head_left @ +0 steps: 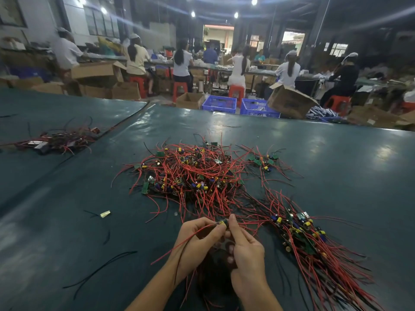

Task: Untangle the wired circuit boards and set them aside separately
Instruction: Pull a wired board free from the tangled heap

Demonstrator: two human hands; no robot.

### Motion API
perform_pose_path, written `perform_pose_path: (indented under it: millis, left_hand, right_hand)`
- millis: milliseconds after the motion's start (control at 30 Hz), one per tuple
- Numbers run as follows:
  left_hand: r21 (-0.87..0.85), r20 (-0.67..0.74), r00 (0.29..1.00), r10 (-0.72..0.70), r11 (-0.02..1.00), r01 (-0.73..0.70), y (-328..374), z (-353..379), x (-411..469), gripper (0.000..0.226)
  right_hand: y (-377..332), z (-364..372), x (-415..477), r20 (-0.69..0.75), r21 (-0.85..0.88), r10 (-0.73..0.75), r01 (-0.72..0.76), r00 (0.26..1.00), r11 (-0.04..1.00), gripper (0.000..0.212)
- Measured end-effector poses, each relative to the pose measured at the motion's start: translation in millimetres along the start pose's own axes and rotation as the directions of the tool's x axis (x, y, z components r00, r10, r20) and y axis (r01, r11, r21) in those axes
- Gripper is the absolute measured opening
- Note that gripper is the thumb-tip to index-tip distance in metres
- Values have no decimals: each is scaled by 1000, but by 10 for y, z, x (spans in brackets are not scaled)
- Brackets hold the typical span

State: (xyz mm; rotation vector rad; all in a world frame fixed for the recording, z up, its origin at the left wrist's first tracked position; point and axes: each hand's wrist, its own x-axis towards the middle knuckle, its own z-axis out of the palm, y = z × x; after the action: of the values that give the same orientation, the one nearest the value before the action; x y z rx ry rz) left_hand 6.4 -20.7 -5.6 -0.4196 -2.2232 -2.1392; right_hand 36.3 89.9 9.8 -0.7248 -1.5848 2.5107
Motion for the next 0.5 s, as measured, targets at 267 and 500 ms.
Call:
perform_pose_path:
  millis: [267,500]
  left_hand:
    - [-14,-71,997,37,999,-38,-15,-6,33,22]
    - [-61,19,999,37,997,-35,-1,28,14,32]
  right_hand:
    - [-54,-17,-4,91,-103,-144,153,985,983,15]
    - [-130,20,-80,204,-36,-116,126,972,991,20]
